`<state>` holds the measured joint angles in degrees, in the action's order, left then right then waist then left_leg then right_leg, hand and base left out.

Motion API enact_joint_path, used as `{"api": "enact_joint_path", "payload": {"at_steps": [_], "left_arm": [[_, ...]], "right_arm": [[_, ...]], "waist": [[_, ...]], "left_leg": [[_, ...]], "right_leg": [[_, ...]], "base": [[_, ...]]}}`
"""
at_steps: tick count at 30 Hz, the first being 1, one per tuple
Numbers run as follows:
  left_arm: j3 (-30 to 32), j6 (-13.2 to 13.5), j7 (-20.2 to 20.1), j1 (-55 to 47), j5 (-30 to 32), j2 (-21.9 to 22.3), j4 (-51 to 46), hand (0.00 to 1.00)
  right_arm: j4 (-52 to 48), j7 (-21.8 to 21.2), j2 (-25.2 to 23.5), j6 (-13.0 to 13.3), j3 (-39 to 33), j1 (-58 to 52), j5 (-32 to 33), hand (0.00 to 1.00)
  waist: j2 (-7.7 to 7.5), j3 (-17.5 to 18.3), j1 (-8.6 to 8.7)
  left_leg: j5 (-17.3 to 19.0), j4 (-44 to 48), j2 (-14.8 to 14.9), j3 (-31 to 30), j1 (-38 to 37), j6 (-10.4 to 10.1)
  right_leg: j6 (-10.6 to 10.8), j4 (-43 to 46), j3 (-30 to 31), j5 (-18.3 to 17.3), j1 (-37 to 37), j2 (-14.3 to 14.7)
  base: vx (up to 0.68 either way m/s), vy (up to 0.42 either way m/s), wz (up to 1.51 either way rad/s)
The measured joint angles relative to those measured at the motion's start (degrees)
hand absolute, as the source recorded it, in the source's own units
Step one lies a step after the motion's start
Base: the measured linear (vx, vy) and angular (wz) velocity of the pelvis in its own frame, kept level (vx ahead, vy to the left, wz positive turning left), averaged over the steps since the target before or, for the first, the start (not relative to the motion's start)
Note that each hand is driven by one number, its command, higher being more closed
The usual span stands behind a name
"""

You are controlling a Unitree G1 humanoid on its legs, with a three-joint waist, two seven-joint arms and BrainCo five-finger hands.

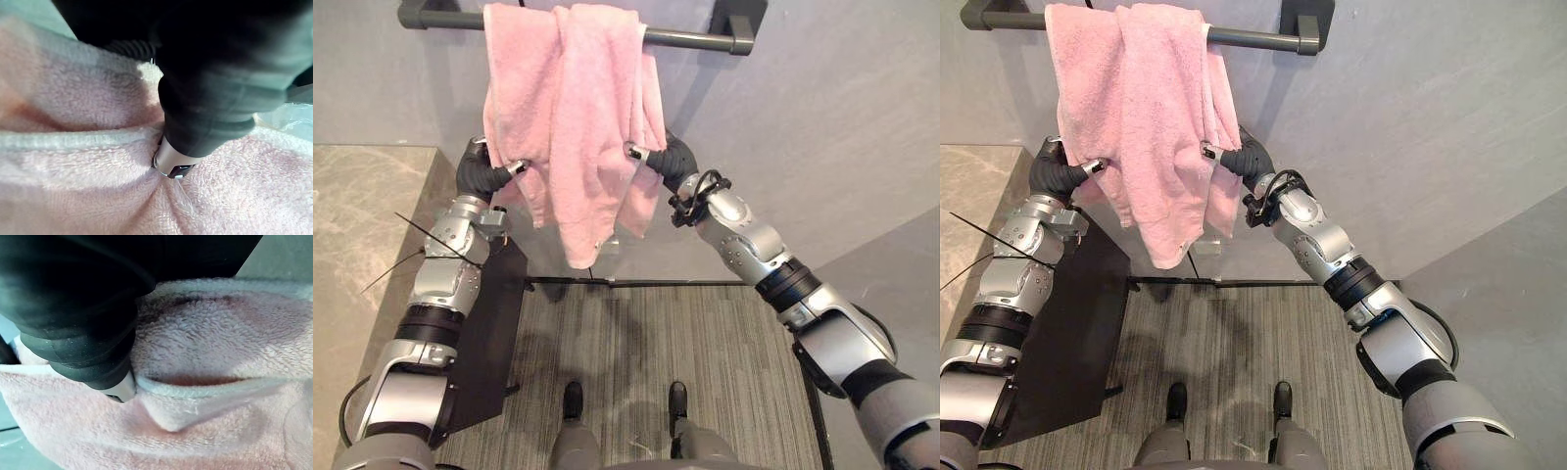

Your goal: Organize washtable

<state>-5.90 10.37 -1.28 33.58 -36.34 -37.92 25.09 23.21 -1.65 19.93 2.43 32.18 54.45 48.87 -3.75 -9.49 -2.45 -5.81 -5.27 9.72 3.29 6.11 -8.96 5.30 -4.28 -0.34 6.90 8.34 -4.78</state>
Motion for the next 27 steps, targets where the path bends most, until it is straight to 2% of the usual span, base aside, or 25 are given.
{"api": "enact_joint_path", "payload": {"at_steps": [6,10,18,27], "left_arm": [[0.74,-0.08,-0.52,2.43,1.28,-0.01,1.87,1.00],[0.75,-0.84,-2.30,8.97,3.45,-0.14,7.80,1.00],[0.75,-2.41,-3.64,15.16,3.79,-0.76,14.40,1.00],[0.75,-2.59,-3.72,16.32,5.62,-2.65,16.30,1.00]], "right_arm": [[0.26,0.00,0.00,0.00,-0.13,0.02,-0.08,1.00],[3.31,-0.01,0.00,-0.01,-0.12,1.47,-0.07,1.00],[8.90,-0.01,0.00,-0.02,-0.12,5.79,0.01,1.00],[11.55,0.01,-0.01,-0.01,-0.24,7.37,-1.44,1.00]], "waist": [[0.04,0.02,-0.28],[0.07,0.03,-1.60],[0.11,0.02,-1.86],[0.80,-0.15,-1.83]], "left_leg": [[-0.01,0.01,-0.04,-0.17,0.01,0.01],[-0.08,0.01,-0.10,-0.38,0.05,0.09],[-0.20,0.03,-0.76,-0.88,0.17,0.26],[-0.04,0.23,-0.81,-0.86,0.15,0.51]], "right_leg": [[0.00,0.00,-0.37,0.00,-0.07,-0.01],[0.00,0.03,-0.49,0.00,-0.09,-0.02],[0.02,0.03,-0.71,-0.01,-0.09,-0.64],[0.17,-0.01,-0.27,0.09,0.03,-0.63]], "base": [[0.00,0.000,0.00],[0.00,0.000,0.01],[0.00,0.000,0.01],[0.00,0.000,0.00]]}}
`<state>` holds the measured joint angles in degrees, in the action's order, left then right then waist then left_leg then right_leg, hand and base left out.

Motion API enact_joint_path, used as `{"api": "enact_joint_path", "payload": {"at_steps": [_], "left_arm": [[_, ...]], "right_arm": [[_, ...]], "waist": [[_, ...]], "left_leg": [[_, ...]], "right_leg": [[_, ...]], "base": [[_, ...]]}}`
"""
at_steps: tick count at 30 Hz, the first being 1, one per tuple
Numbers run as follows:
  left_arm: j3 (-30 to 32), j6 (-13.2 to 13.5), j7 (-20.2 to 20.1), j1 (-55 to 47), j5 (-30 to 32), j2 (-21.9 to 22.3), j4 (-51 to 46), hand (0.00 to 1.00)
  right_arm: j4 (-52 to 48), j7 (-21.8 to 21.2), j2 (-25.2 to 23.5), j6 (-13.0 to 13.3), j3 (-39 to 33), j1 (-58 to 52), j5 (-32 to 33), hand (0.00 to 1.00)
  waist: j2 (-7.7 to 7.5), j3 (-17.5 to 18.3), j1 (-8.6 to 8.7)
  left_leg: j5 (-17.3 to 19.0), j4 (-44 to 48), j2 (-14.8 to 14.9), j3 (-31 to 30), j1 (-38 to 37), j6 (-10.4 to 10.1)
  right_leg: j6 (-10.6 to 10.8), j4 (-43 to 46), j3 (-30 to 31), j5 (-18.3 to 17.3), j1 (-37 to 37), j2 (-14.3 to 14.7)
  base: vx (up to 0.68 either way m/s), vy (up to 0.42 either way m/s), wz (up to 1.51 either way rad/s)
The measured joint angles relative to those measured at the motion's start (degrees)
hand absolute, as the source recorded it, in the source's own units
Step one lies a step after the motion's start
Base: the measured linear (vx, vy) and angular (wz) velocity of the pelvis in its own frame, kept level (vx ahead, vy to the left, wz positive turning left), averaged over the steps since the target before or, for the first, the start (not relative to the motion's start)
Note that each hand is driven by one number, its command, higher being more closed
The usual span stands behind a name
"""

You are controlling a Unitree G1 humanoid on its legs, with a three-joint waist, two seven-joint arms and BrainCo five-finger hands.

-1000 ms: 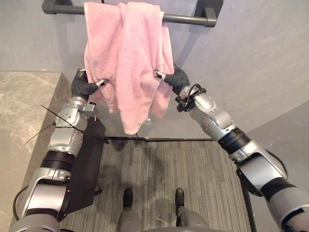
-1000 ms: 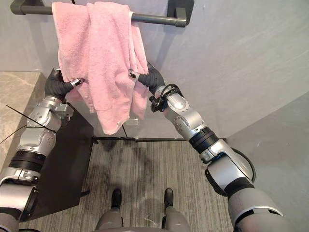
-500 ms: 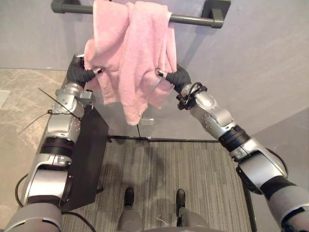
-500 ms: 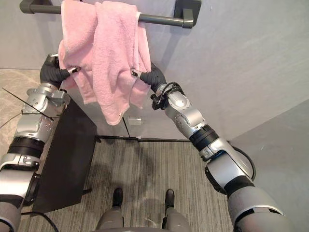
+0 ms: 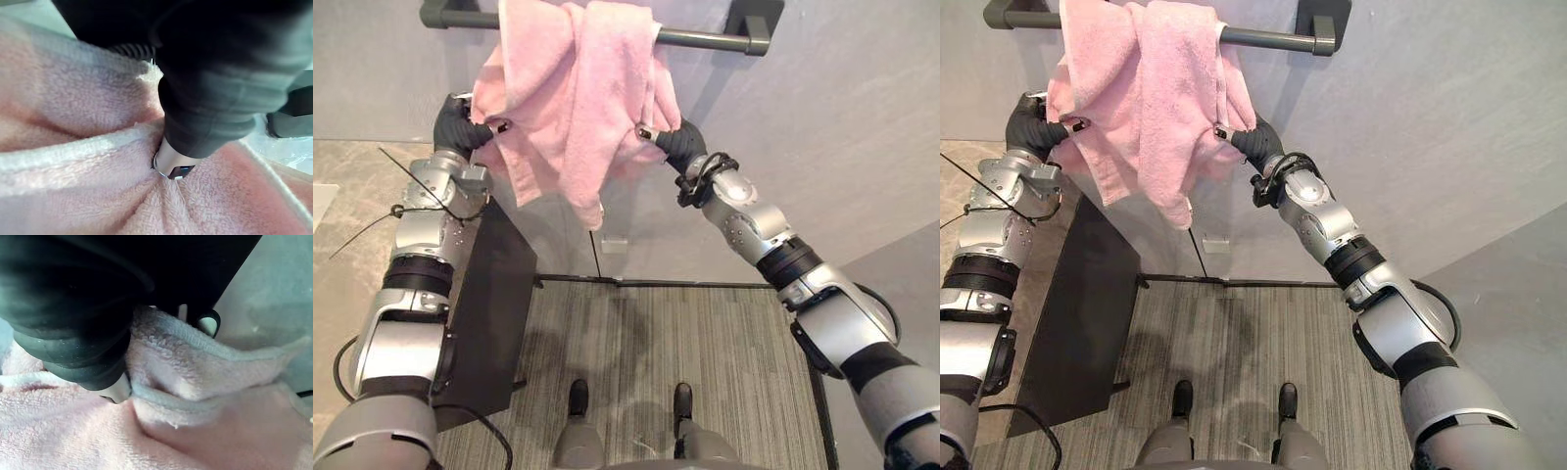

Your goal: Organize washtable

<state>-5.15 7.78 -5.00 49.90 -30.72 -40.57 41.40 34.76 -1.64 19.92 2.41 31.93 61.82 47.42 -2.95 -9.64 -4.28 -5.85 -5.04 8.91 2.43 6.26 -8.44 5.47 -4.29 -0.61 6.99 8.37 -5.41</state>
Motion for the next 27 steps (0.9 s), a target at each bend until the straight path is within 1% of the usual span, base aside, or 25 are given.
{"api": "enact_joint_path", "payload": {"at_steps": [3,6,8,11,13,15,20,21,22,23,24,27], "left_arm": [[0.00,0.00,0.00,0.11,0.45,-0.02,0.45,1.00],[0.00,0.00,0.00,0.37,0.68,-0.02,1.85,1.00],[0.03,-0.01,-0.01,1.23,1.23,-0.02,2.66,1.00],[0.68,-0.02,-0.01,1.75,1.24,-0.02,4.12,1.00],[1.28,-0.04,-0.01,1.76,1.25,-0.02,4.55,1.00],[1.59,-0.04,-0.01,1.80,1.27,-0.02,5.09,1.00],[6.04,-0.10,0.21,1.97,1.75,-1.01,8.82,1.00],[8.45,-0.55,1.72,1.99,1.79,-3.23,12.42,0.00],[9.24,-0.74,1.79,1.93,1.81,-4.21,13.73,0.00],[9.42,-0.85,1.79,1.75,1.92,-4.81,13.92,0.00],[10.39,-0.93,2.56,1.74,1.95,-4.97,14.48,0.00],[13.15,-1.37,4.73,0.28,1.91,-8.24,18.42,0.00]], "right_arm": [[0.84,0.01,-0.02,0.02,-0.48,0.45,-1.59,1.00],[3.61,0.01,-0.28,0.08,-0.76,1.79,-2.32,1.00],[6.00,0.02,-1.20,0.08,-3.06,2.57,-2.52,1.00],[8.68,0.03,-1.53,0.08,-3.42,4.29,-2.57,1.00],[9.42,0.05,-1.61,0.08,-5.09,4.44,-2.79,1.00],[9.84,0.05,-1.62,0.08,-5.20,4.87,-3.05,1.00],[10.76,0.09,-1.66,0.29,-6.33,5.28,-3.28,1.00],[12.03,0.24,-1.61,0.34,-7.31,5.13,-3.59,1.00],[12.59,0.23,-1.50,0.33,-7.59,5.08,-3.64,1.00],[13.52,0.31,-1.47,0.33,-8.14,5.08,-3.79,1.00],[14.23,0.65,-1.50,0.33,-9.14,5.08,-3.82,0.00],[15.82,2.68,-0.97,0.27,-10.80,4.61,-3.81,0.00]], "waist": [[0.52,-0.02,-0.09],[1.37,-0.05,-0.10],[1.77,-0.26,-0.08],[2.06,-0.43,-0.02],[2.14,-0.48,-0.12],[2.28,-0.57,-0.17],[2.63,-0.77,0.30],[2.66,-0.79,0.69],[2.71,-0.82,0.74],[2.94,-0.96,0.38],[3.17,-1.10,0.29],[3.22,-1.12,0.59]], "left_leg": [[0.02,0.01,-0.05,-0.01,0.00,0.03],[0.02,0.01,-0.06,-0.03,0.01,0.03],[0.02,0.05,-0.06,-0.08,0.01,0.03],[0.02,0.05,-0.07,-0.10,0.02,0.03],[0.02,0.04,-0.07,-0.17,0.06,0.03],[0.02,0.04,-0.08,-0.18,0.06,0.04],[0.06,0.08,-0.08,-0.17,0.05,0.10],[0.08,0.21,-0.08,-0.06,0.02,0.13],[0.16,0.30,-0.07,-0.06,0.03,0.25],[0.20,0.39,-0.07,-0.12,0.04,0.28],[0.25,0.38,-0.08,-0.29,0.08,0.30],[0.26,0.20,-0.07,-0.73,0.22,0.31]], "right_leg": [[0.01,0.00,0.00,0.01,-0.01,-0.05],[0.03,-0.03,-0.01,0.02,-0.02,-0.05],[0.03,-0.05,-0.02,0.02,-0.06,-0.05],[0.03,-0.09,-0.01,0.02,-0.06,-0.05],[0.03,-0.16,-0.05,0.02,-0.08,-0.05],[0.03,-0.17,-0.05,0.02,-0.08,-0.06],[0.03,-0.17,0.00,0.02,-0.07,-0.06],[0.12,-0.17,0.26,0.08,-0.01,-0.06],[0.14,-0.17,0.35,0.10,0.01,-0.06],[0.15,-0.16,0.35,0.11,-0.05,-0.09],[0.16,-0.15,0.29,0.12,-0.05,-0.11],[0.28,-0.15,0.06,0.24,0.01,-0.11]], "base": [[0.00,0.000,0.00],[0.00,0.000,0.00],[0.00,0.000,0.00],[0.00,0.000,0.00],[0.00,0.000,0.00],[0.00,0.000,0.00],[0.00,0.000,-0.01],[0.00,0.000,-0.06],[0.00,0.000,-0.04],[0.00,0.000,0.00],[0.00,0.000,0.00],[0.00,0.000,0.04]]}}
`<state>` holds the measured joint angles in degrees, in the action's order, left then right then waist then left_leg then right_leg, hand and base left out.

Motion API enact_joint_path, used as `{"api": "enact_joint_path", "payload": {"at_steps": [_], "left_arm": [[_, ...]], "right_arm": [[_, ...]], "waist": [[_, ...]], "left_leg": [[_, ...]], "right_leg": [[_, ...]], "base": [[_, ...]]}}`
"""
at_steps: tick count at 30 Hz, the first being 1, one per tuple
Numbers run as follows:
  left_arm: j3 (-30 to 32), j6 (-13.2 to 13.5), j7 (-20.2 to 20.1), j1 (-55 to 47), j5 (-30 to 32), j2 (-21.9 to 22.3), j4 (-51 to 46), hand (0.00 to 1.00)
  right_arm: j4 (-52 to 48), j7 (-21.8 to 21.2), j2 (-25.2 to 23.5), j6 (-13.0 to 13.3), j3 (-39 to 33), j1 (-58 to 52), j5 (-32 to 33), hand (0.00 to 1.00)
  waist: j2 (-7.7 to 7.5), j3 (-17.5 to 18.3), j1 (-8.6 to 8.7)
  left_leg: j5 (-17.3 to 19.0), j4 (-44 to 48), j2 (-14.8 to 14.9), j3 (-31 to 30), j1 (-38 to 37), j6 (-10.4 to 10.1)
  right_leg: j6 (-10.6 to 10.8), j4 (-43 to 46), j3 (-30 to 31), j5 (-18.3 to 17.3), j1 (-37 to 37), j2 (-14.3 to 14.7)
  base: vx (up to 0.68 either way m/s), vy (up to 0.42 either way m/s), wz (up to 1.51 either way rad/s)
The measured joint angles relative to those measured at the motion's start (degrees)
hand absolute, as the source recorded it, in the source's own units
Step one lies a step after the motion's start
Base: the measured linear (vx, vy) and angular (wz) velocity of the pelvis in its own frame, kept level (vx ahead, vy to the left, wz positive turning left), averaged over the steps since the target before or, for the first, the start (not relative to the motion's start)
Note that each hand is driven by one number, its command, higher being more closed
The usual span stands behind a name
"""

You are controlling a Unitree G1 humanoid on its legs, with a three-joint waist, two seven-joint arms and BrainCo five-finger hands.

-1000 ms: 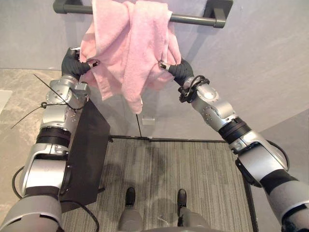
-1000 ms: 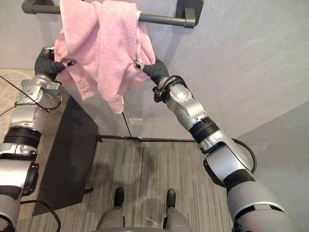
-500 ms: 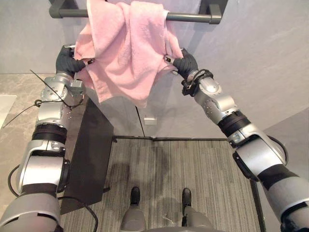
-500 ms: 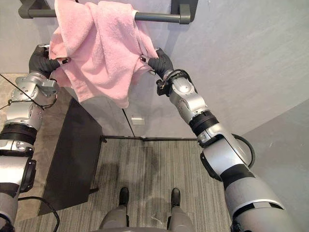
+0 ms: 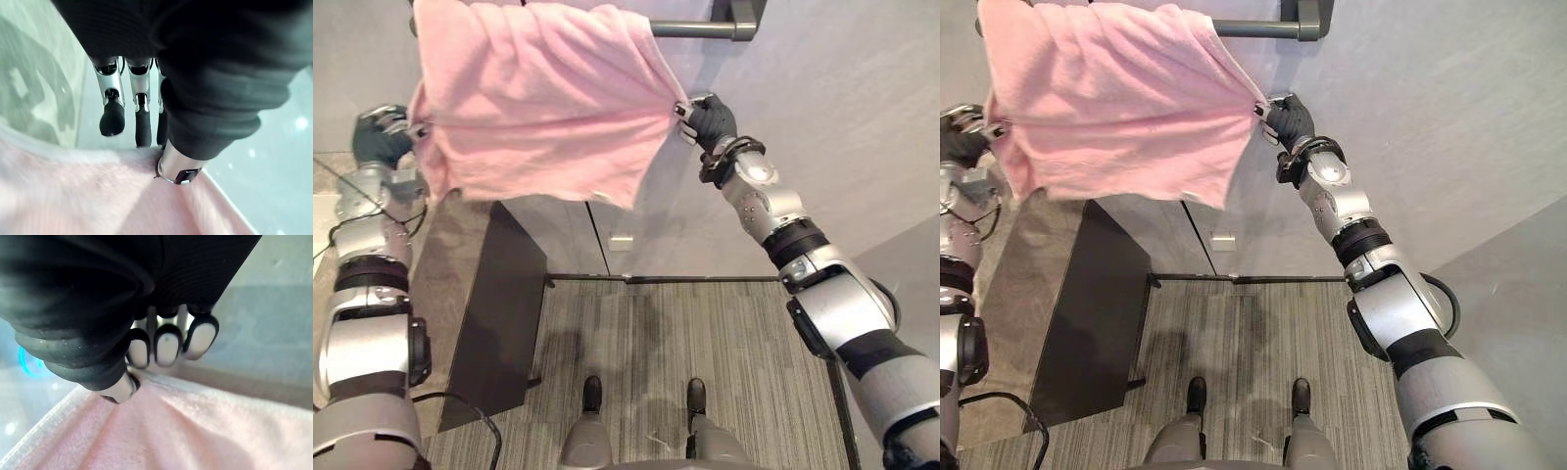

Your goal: Organize washtable

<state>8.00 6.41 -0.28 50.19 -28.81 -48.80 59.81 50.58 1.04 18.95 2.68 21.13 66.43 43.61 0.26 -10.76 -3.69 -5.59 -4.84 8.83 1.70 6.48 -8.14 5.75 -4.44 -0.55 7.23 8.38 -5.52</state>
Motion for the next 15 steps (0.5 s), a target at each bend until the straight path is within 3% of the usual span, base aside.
{"api": "enact_joint_path", "payload": {"at_steps": [4,15], "left_arm": [[1.56,-0.50,1.60,-3.45,-0.32,-2.03,1.71,0.00],[1.24,-0.83,0.27,-4.64,-1.64,-2.02,1.55,0.00]], "right_arm": [[0.01,1.69,3.65,-0.06,-1.12,-2.37,0.03,0.00],[-0.67,1.66,5.09,-0.43,-3.34,-3.05,1.07,0.00]], "waist": [[0.00,0.00,-0.21],[-0.03,0.01,0.36]], "left_leg": [[-0.05,-0.22,0.00,-0.44,0.28,-0.05],[-0.55,-0.19,-0.08,-0.69,0.77,-0.01]], "right_leg": [[-0.03,-0.01,-0.57,0.09,0.03,-0.07],[-0.05,-0.97,-0.80,1.00,-0.12,-0.13]], "base": [[0.00,0.001,0.06],[0.00,0.000,0.00]]}}
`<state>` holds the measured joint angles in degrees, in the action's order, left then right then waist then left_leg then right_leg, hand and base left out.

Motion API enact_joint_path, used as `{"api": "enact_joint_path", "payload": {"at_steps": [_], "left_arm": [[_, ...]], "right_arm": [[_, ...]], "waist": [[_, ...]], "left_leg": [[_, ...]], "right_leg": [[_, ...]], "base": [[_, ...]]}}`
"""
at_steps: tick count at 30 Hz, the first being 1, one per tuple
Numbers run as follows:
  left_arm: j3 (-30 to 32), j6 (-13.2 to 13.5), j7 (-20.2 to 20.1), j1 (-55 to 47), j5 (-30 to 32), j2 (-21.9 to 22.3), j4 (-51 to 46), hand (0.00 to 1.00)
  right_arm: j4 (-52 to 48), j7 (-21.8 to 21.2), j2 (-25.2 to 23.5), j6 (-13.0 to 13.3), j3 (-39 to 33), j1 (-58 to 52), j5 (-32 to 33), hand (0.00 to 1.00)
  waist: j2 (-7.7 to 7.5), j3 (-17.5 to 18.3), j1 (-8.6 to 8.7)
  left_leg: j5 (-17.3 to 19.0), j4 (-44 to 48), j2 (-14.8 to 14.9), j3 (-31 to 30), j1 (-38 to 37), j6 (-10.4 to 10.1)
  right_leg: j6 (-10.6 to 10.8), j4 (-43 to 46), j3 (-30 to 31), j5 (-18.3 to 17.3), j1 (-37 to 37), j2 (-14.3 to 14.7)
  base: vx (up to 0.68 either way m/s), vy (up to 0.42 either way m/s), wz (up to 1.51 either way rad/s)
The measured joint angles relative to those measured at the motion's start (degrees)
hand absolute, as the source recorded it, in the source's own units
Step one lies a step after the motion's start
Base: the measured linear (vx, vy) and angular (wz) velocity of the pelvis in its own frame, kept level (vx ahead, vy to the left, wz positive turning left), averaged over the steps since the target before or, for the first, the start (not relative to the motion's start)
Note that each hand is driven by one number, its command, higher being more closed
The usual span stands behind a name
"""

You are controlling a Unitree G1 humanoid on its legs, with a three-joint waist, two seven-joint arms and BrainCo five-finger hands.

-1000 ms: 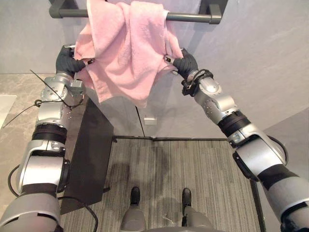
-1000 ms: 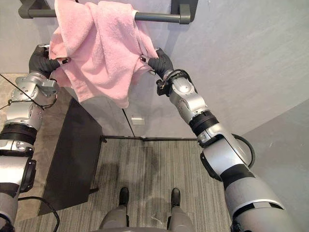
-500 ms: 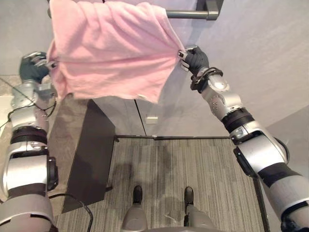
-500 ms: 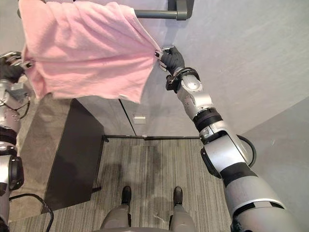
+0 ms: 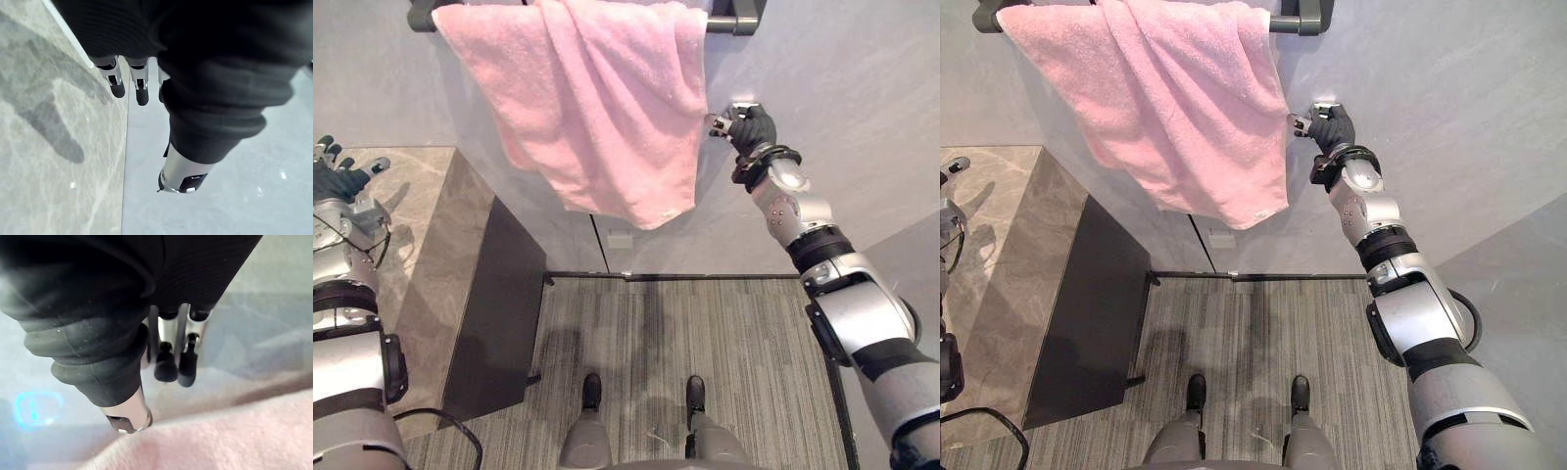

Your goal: Organize washtable

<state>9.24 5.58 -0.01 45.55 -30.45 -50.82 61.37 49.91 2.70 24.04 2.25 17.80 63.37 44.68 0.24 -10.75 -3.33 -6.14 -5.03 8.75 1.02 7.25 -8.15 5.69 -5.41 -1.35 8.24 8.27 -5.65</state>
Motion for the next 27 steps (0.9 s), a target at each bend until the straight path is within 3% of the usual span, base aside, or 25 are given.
{"api": "enact_joint_path", "payload": {"at_steps": [10,15,16,18,20,24,27], "left_arm": [[3.28,0.19,1.69,-2.77,-1.24,-0.09,-0.19,0.00],[6.96,0.34,4.57,-3.08,-3.75,-0.11,-0.18,0.00],[8.29,0.29,5.72,-3.69,-3.88,-0.10,-1.73,0.00],[10.80,0.37,7.80,-7.26,-4.30,0.19,-11.63,0.00],[12.22,2.10,9.42,-11.57,-4.07,0.25,-23.99,0.00],[10.77,3.89,9.95,-13.78,-2.19,3.35,-36.27,0.00],[5.30,4.38,8.89,-16.33,-1.98,6.13,-44.38,0.00]], "right_arm": [[-3.53,-0.36,3.77,-0.03,-0.28,-3.04,1.96,0.00],[-2.97,0.58,4.05,-0.77,-4.47,-6.24,2.51,0.00],[-3.11,1.64,3.33,-1.03,-8.33,-7.80,2.13,0.00],[-6.60,4.91,2.12,-0.94,-17.27,-10.76,0.34,0.00],[-15.66,9.46,1.46,0.85,-24.11,-15.93,-3.42,0.00],[-24.53,13.79,1.16,4.43,-27.45,-18.43,-9.72,0.00],[-32.75,14.36,1.12,7.00,-27.13,-18.91,-11.57,0.00]], "waist": [[-0.05,0.03,-0.47],[-0.09,0.06,-0.48],[-0.09,0.06,-0.52],[-0.18,0.11,-0.65],[-0.15,0.41,-0.71],[0.41,3.33,-0.49],[0.81,4.88,0.36]], "left_leg": [[0.01,0.00,0.01,0.33,-1.29,0.00],[0.05,-0.03,0.01,0.54,-2.68,0.00],[0.11,-0.02,0.00,0.55,-3.30,0.01],[0.31,-0.12,0.04,0.74,-3.31,0.00],[0.33,-0.17,0.04,0.68,-3.45,-0.04],[0.27,-0.18,-0.03,0.44,-3.44,0.01],[0.29,-0.18,-0.11,-0.21,-4.60,0.00]], "right_leg": [[-0.06,-0.13,0.24,0.04,-1.12,0.03],[-0.12,-0.13,0.47,0.07,-2.36,0.08],[-0.15,-0.15,0.51,0.03,-2.86,0.08],[-0.14,-0.19,0.86,0.02,-2.71,0.06],[-0.14,-0.19,0.80,0.02,-2.86,0.03],[-0.07,-0.18,0.23,-0.01,-3.10,-0.10],[0.35,-0.18,-0.48,-0.45,-4.81,-0.22]], "base": [[0.00,0.001,-0.02],[-0.01,0.001,-0.02],[-0.03,0.001,-0.05],[-0.03,-0.001,-0.04],[0.00,0.000,0.00],[0.00,-0.001,0.03],[-0.01,-0.007,0.15]]}}
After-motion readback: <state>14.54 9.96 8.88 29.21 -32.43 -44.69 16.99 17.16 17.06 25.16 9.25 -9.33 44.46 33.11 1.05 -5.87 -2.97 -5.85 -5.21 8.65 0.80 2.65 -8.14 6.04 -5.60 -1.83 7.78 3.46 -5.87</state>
